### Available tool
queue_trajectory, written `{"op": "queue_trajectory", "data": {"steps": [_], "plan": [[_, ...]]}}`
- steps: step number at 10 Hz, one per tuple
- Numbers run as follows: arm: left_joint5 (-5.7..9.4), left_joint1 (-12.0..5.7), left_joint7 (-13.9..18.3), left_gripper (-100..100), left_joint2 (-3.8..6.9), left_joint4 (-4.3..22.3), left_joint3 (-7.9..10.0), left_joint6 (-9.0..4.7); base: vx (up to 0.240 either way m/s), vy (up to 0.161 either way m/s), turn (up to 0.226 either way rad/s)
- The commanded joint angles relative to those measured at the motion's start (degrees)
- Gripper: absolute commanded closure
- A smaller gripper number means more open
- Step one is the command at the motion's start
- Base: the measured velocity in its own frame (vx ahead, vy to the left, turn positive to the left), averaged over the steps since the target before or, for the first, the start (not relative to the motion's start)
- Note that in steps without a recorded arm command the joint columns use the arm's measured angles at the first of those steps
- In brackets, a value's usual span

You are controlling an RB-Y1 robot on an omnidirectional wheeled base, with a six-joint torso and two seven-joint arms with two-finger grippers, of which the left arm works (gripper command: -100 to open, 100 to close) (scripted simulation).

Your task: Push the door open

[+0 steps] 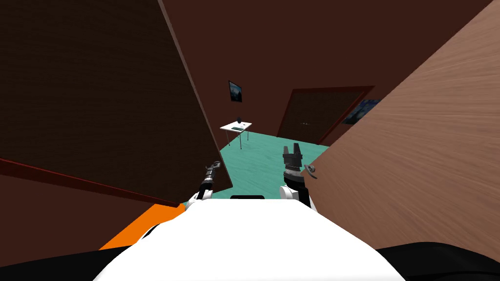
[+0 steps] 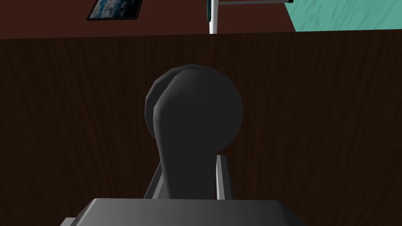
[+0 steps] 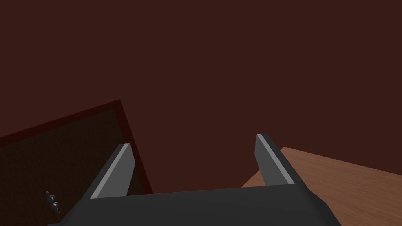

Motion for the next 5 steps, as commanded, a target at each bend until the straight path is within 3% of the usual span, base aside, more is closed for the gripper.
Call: {"op": "queue_trajectory", "data": {"steps": [1, 5], "plan": [[0.84, -0.26, -0.7, 100, 0.42, 0.7, 1.37, -0.67, 0.189, -0.015, 0.049], [2.31, -0.16, -2.0, 100, 0.52, 1.1, 3.58, -0.54, 0.210, -0.019, 0.052]]}}
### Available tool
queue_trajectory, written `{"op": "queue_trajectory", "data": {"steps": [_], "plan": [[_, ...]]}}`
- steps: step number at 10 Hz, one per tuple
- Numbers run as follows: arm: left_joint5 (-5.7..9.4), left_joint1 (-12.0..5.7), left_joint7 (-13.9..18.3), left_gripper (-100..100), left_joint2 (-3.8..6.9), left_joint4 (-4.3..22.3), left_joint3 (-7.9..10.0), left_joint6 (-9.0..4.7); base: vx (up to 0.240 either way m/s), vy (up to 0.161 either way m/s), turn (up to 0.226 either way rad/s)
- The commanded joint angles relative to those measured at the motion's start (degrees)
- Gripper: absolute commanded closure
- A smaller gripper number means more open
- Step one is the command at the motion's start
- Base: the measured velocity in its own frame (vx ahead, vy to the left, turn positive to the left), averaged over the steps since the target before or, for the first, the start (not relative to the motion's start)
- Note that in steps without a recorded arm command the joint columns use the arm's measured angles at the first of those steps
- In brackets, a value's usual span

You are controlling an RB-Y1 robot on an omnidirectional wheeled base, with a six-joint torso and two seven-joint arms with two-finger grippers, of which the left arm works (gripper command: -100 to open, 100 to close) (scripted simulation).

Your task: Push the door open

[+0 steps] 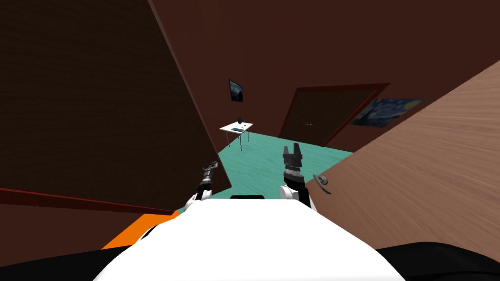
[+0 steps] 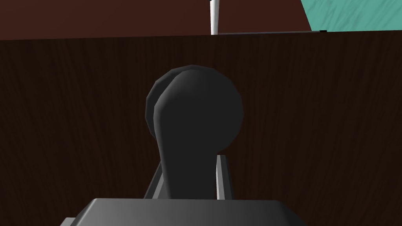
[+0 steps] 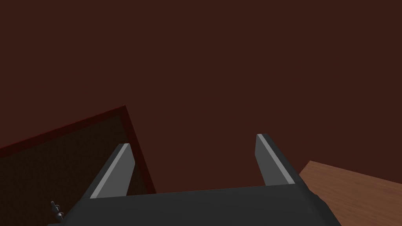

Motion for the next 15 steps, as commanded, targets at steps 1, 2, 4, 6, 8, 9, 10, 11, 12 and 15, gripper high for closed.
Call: {"op": "queue_trajectory", "data": {"steps": [1, 2, 4, 6, 8, 9, 10, 11, 12, 15], "plan": [[0.85, 0.11, -0.7, 100, 0.51, 0.0, 1.43, -0.08, 0.213, -0.026, 0.070], [1.24, 0.13, -1.1, 100, 0.54, 0.1, 2.03, -0.05, 0.198, -0.020, 0.042], [2.03, 0.18, -1.7, 100, 0.60, 0.3, 3.21, 0.02, 0.195, -0.025, 0.055], [2.79, 0.24, -2.4, 100, 0.65, 0.5, 4.38, 0.09, 0.200, -0.021, 0.063], [3.53, 0.28, -3.0, 100, 0.70, 0.7, 5.50, 0.15, 0.196, -0.034, 0.060], [4.06, 0.32, -3.5, 100, 0.74, 0.8, 6.30, 0.20, 0.233, -0.041, 0.068], [4.06, 0.32, -3.5, 100, 0.74, 0.8, 6.30, 0.20, 0.167, -0.023, 0.055], [4.06, 0.32, -3.5, 100, 0.74, 0.8, 6.30, 0.20, 0.064, 0.013, 0.006], [4.70, 0.36, -4.0, 100, 0.79, 1.0, 7.27, 0.25, 0.126, -0.020, 0.036], [4.98, 0.38, -4.2, 100, 0.81, 1.1, 7.69, 0.27, 0.129, -0.017, 0.037]]}}
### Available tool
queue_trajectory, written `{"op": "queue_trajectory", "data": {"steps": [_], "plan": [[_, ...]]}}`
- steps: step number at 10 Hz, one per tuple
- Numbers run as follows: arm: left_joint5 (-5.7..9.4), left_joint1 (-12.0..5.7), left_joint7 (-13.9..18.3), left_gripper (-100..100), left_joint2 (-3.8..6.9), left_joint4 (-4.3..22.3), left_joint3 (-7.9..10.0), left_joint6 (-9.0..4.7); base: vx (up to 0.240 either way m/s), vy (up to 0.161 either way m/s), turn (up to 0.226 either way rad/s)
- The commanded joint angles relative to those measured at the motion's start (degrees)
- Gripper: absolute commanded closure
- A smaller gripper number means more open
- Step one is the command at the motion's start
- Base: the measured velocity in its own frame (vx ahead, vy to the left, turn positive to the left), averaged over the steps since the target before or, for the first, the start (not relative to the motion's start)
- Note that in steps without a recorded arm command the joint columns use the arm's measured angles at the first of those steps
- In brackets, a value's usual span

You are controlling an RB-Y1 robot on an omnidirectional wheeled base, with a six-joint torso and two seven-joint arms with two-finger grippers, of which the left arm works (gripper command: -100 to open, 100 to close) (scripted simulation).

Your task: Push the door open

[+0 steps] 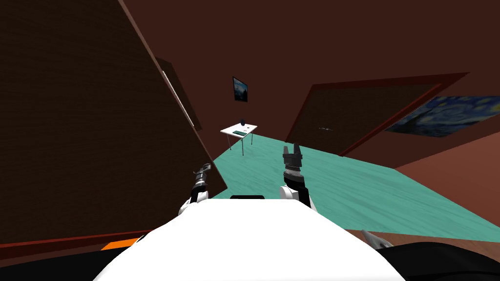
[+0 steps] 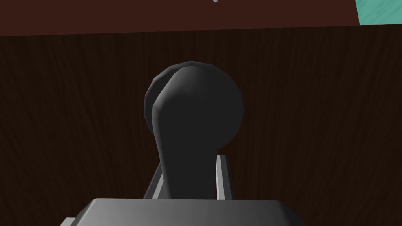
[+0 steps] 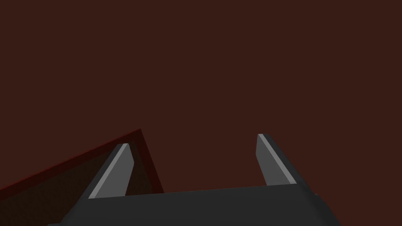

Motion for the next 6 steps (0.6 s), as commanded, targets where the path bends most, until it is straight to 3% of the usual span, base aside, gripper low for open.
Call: {"op": "queue_trajectory", "data": {"steps": [1, 5, 6], "plan": [[0.68, -0.43, -0.5, 100, 0.49, 1.1, 1.08, -0.79, 0.116, -0.014, 0.032], [1.17, 0.04, -0.9, 100, 0.30, 1.3, 1.81, -0.58, 0.152, -0.017, 0.052], [1.83, 0.19, -1.3, 100, 0.54, 1.3, 3.08, -0.60, 0.149, 0.014, 0.042]]}}
